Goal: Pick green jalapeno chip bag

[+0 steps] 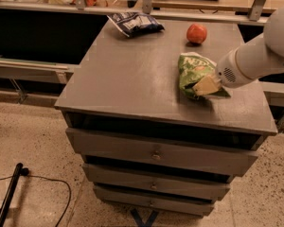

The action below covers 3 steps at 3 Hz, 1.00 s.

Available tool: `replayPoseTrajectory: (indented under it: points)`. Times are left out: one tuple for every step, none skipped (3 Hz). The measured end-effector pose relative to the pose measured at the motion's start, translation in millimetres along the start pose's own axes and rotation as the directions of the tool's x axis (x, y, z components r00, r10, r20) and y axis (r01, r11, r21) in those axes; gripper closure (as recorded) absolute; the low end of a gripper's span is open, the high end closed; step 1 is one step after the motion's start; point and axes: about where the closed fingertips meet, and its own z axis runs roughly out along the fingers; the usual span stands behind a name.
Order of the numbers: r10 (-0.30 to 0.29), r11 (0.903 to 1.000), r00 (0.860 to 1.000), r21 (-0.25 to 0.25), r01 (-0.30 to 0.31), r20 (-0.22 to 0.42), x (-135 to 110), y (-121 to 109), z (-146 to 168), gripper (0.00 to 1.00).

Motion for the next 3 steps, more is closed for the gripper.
replayPoseTrajectory:
  points:
    - [-0.046, 0.9988, 0.987, 0.024, 0.043, 0.154, -25.3, -4.7, -34.7, 1.00]
    - [-0.094, 0.9946, 0.943, -0.011, 0.103, 0.320, -49.0, 0.0, -69.5, 1.00]
    - [-0.238, 0.9547, 0.857, -0.053, 0.293, 0.458, -74.1, 13.0, -96.5, 1.00]
